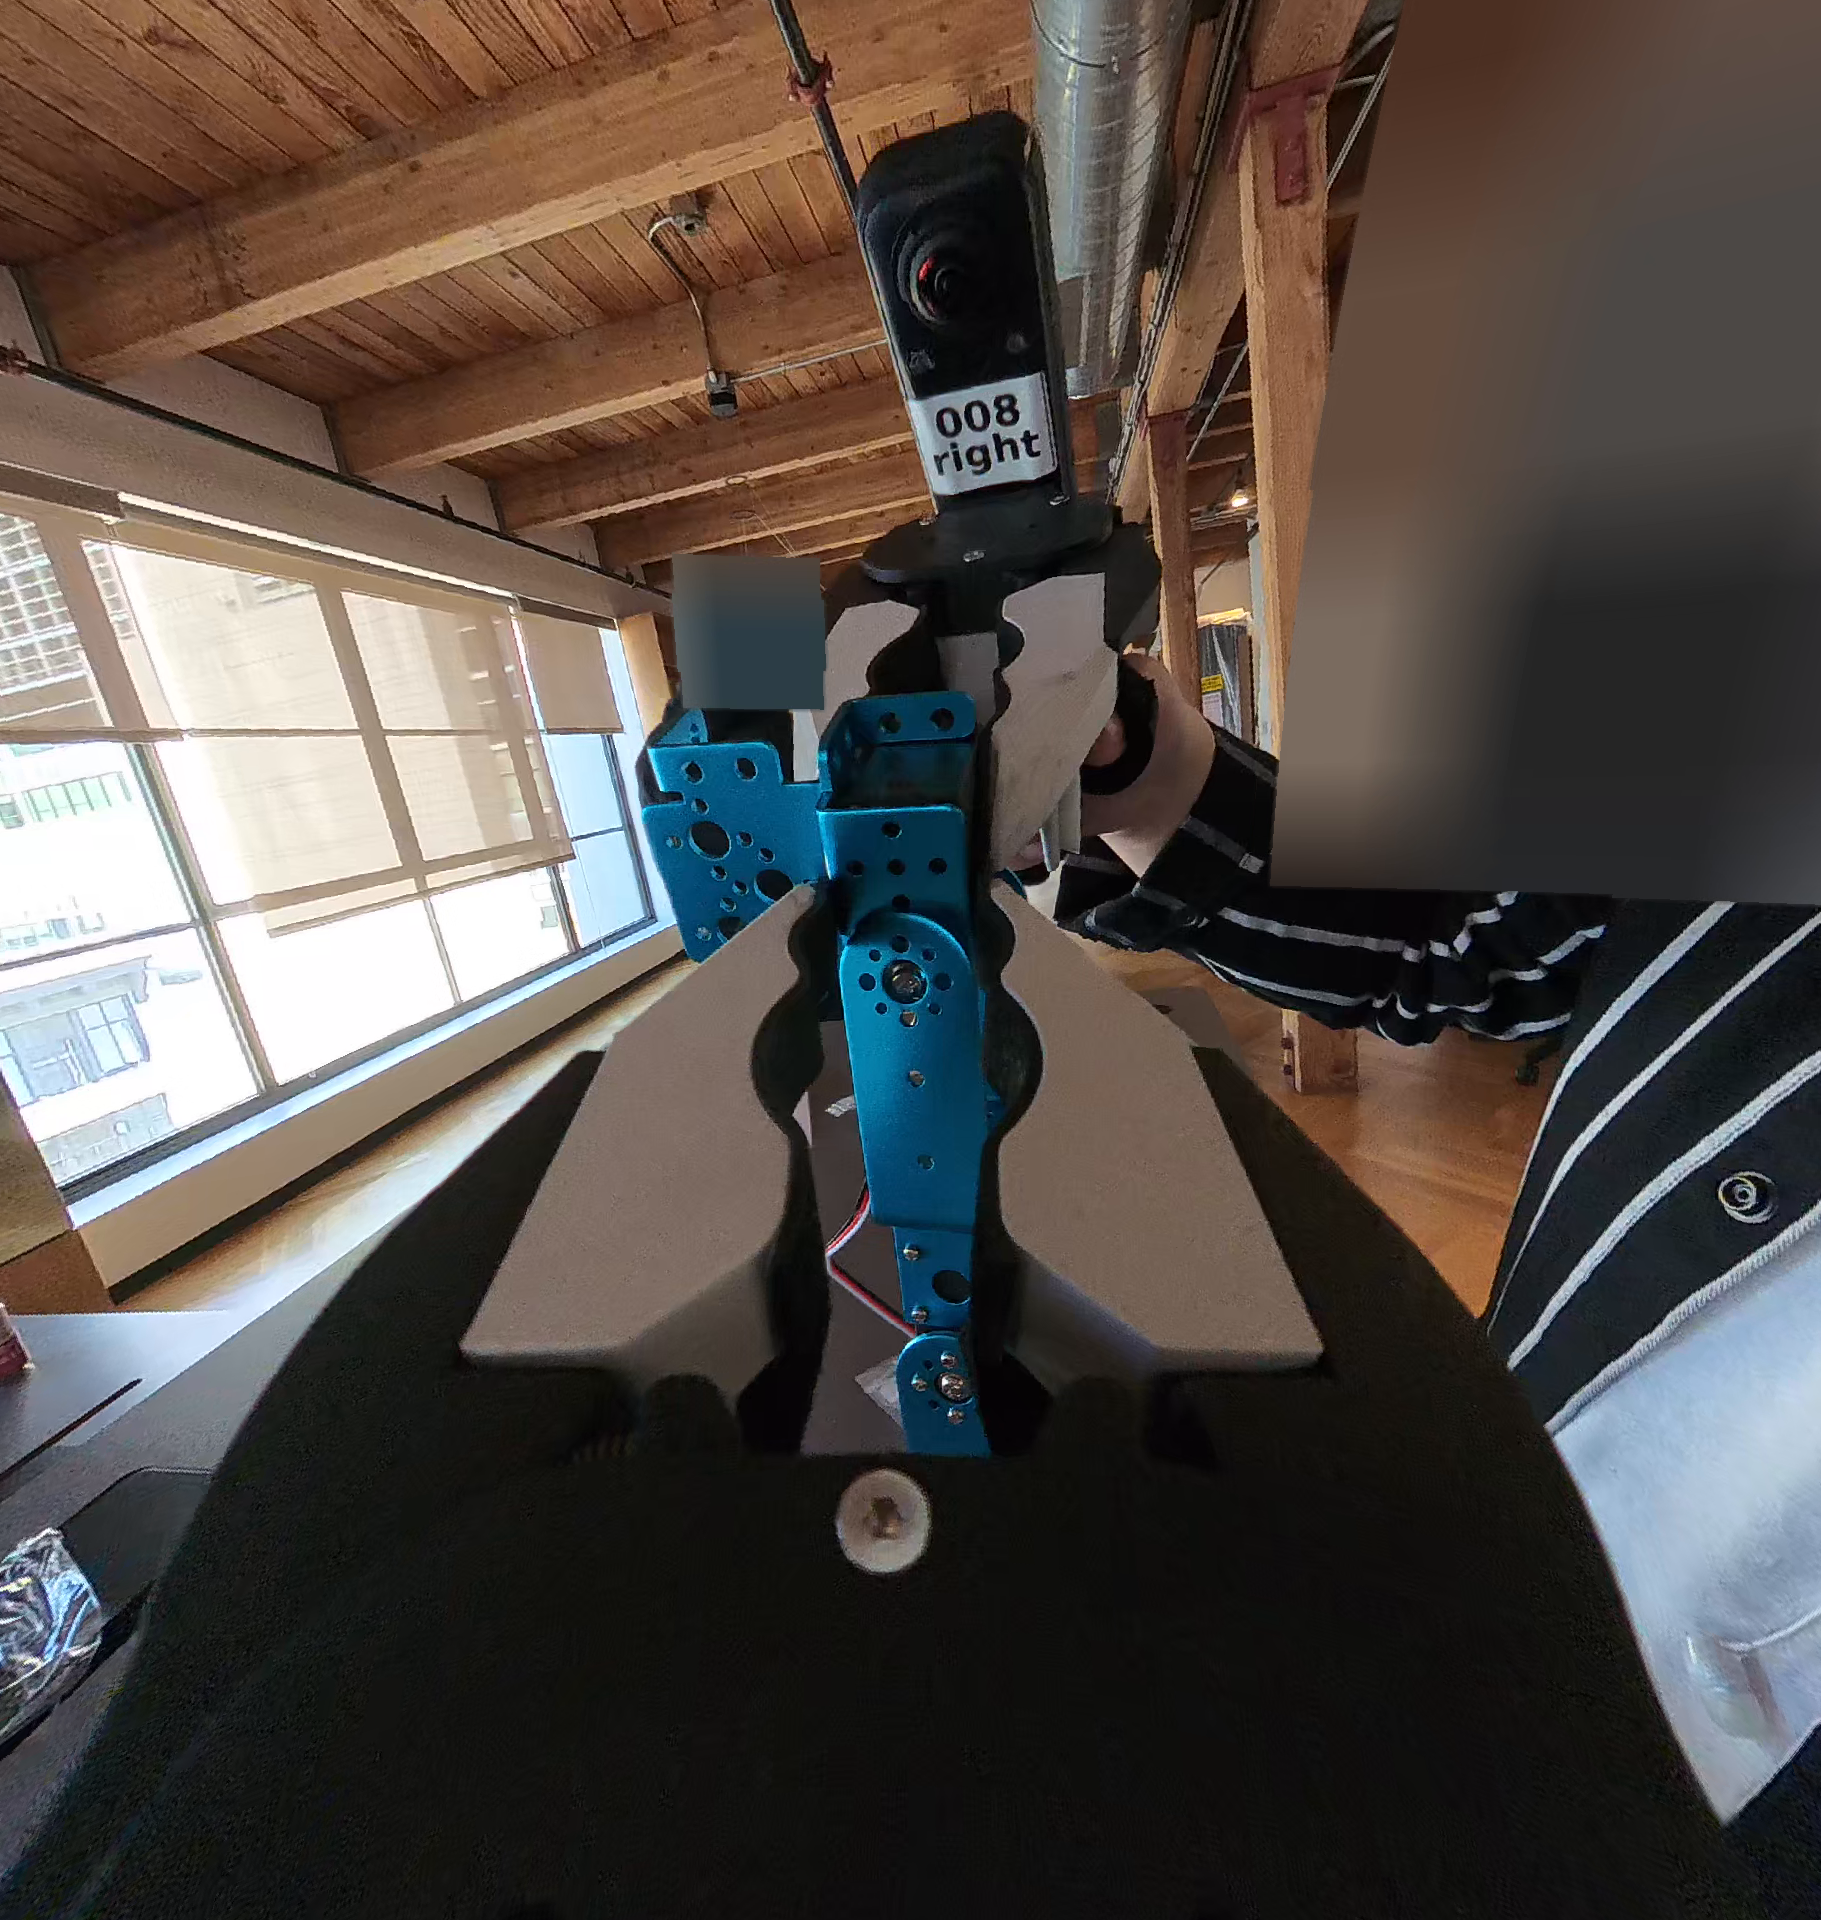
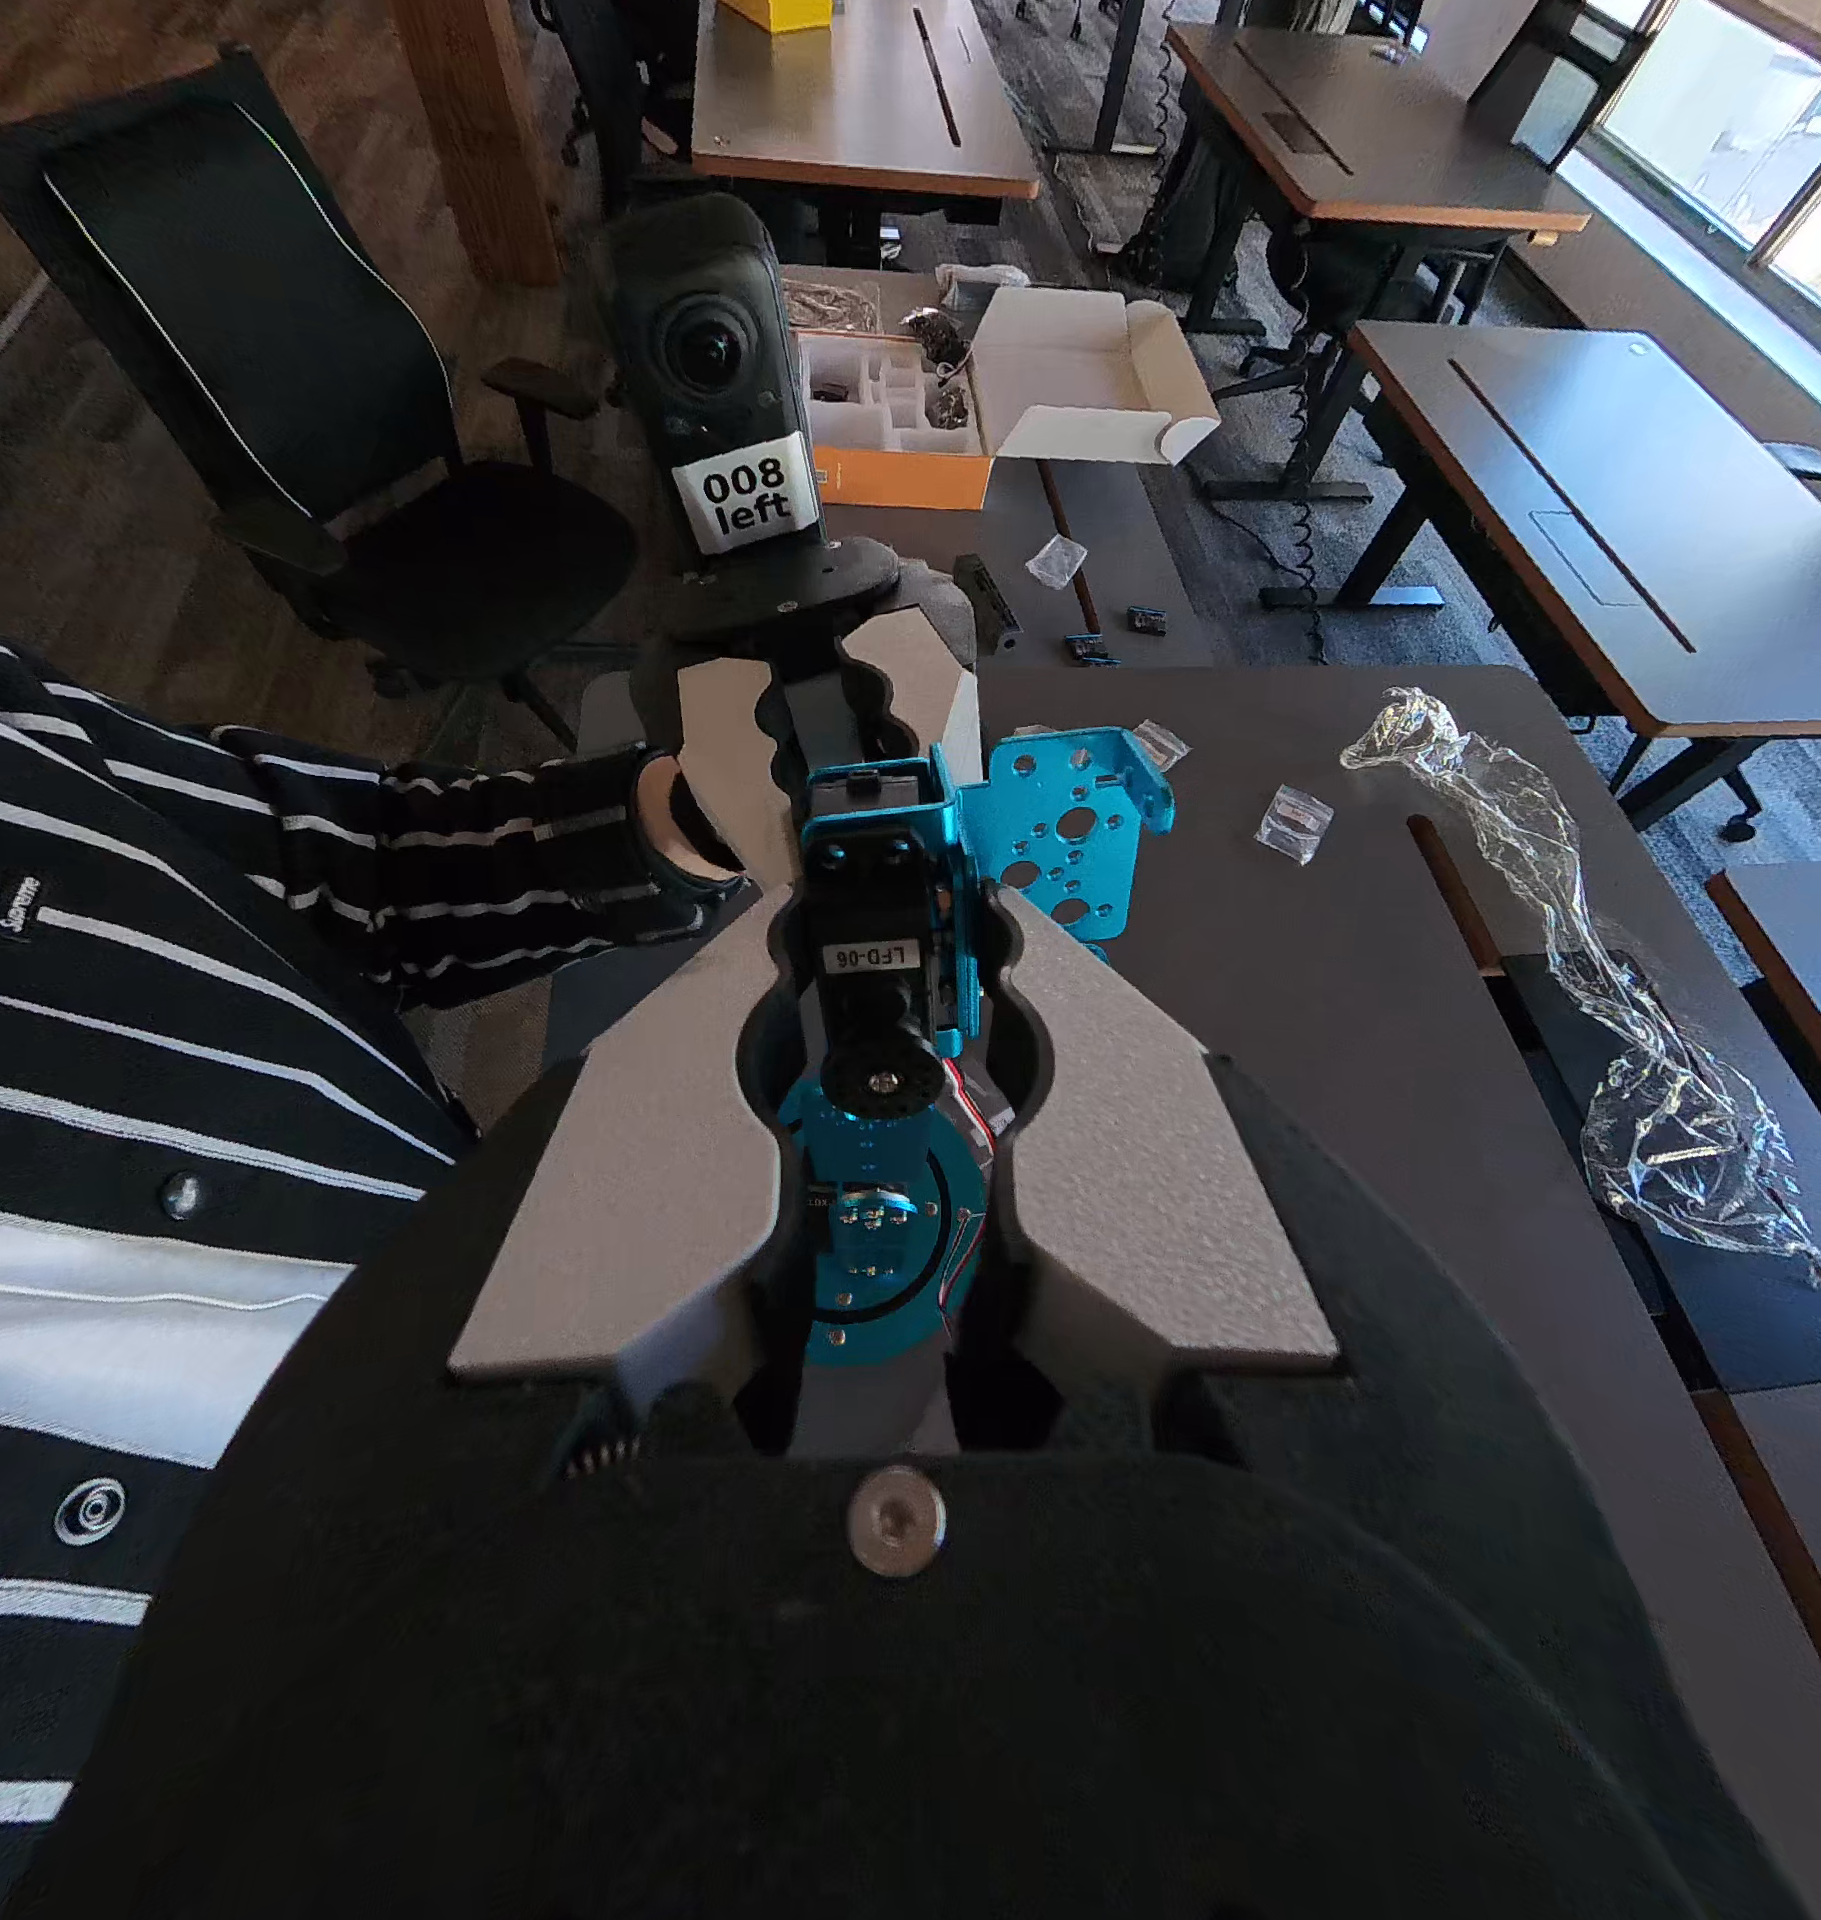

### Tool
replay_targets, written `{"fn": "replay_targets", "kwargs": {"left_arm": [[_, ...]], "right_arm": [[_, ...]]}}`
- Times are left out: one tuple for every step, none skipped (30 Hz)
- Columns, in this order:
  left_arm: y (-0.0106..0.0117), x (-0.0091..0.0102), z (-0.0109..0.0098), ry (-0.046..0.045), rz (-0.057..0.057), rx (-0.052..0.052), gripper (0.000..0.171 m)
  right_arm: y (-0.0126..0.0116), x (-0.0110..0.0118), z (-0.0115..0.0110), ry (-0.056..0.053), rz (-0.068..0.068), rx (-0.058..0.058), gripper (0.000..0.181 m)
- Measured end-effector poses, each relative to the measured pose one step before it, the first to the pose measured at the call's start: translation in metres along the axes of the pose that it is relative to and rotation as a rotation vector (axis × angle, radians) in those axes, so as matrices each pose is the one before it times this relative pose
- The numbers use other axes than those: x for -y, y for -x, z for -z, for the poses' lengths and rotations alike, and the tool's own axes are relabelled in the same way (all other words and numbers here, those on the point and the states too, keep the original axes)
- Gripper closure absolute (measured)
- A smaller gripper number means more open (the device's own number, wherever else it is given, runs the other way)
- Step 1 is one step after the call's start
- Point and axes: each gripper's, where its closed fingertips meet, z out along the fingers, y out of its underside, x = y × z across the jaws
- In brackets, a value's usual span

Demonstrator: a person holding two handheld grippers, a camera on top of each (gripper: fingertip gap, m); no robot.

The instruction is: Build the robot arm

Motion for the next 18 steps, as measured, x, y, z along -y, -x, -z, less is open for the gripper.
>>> {"fn": "replay_targets", "kwargs": {"left_arm": [[0.0002,0.00021,-0.00007,-0.0019,0.0067,-0.0031,0.148],[-0.00017,0.00032,-0.00005,-0.0034,0.0057,-0.0031,0.148],[-0.00008,0.00015,-0.0001,-0.00352,0.0039,-0.0018,0.148],[-0.00002,0.00007,-0.00018,-0.00301,0.0037,-0.0002,0.148],[-0.00008,0.00016,-0.0001,-0.00275,0.0039,-0.0005,0.148],[-0.00017,0.00015,-0.00008,-0.00188,0.0029,-0.0011,0.149],[-0.0002,0.0001,-0.00016,-0.00107,0.0018,-0.0012,0.149],[0.00004,0.00002,-0.0001,0.0002,0.0011,0.0,0.148],[0.00024,-0.00017,0.00009,0.00112,0.0006,0.0013,0.149],[0.00013,-0.00018,0.00008,0.00057,0.0011,0.0009,0.149],[-0.00005,0.00012,0.00015,-0.00112,0.0016,-0.0001,0.149],[0.00009,-0.00001,0.0001,-0.00114,0.0018,0.0004,0.149],[0.00001,-0.00003,0.00011,-0.00022,0.0009,0.0006,0.149],[-0.00003,0.00005,-0.00003,-0.00026,-0.0001,0.0005,0.149],[-0.00003,0.0,-0.00001,0.00018,-0.0004,0.001,0.149],[0.00004,0.00001,0.00011,0.0011,-0.0013,0.0017,0.149],[0.00011,0.0,0.00023,0.00131,-0.0011,0.0016,0.149],[-0.00009,-0.0001,-0.00004,0.00194,-0.0003,0.0004,0.148]], "right_arm": [[-0.00012,0.00008,0.00002,-0.0036,-0.0029,0.0016,0.151],[-0.00004,0.00068,0.00004,-0.0079,0.0023,0.001,0.151],[0.00041,0.00055,0.00016,-0.0079,0.0064,0.0028,0.151],[-0.00005,0.00051,-0.00002,-0.0095,0.0121,0.0008,0.152],[-0.0006,0.00096,0.00033,-0.014,0.0131,-0.0034,0.15],[-0.00171,0.00064,0.00043,-0.012,0.0068,-0.0093,0.146],[-0.00219,-0.00015,0.00051,-0.0048,-0.0015,-0.0111,0.14],[-0.00062,-0.00005,0.00107,-0.0032,-0.0025,0.0008,0.134],[0.00111,0.00152,0.00202,-0.0135,-0.0057,0.0127,0.131],[0.00108,0.00304,0.00283,-0.0245,-0.0099,0.0141,0.131],[0.00124,0.00331,0.003,-0.0275,-0.0126,0.0158,0.132],[0.00076,0.00247,0.00284,-0.0222,-0.0146,0.0134,0.131],[-0.00075,0.00045,0.00264,-0.0113,-0.0141,0.0014,0.128],[-0.00077,-0.00161,0.0023,-0.0015,-0.0057,-0.0047,0.123],[-0.00102,-0.00317,0.00213,0.0045,0.0062,-0.0149,0.121],[-0.00288,-0.00368,0.00232,0.0029,0.0139,-0.041,0.121],[-0.00113,-0.00243,0.00254,-0.0077,0.0316,-0.0446,0.122],[0.00044,-0.00107,0.0031,-0.0173,0.0466,-0.0459,0.127]]}}
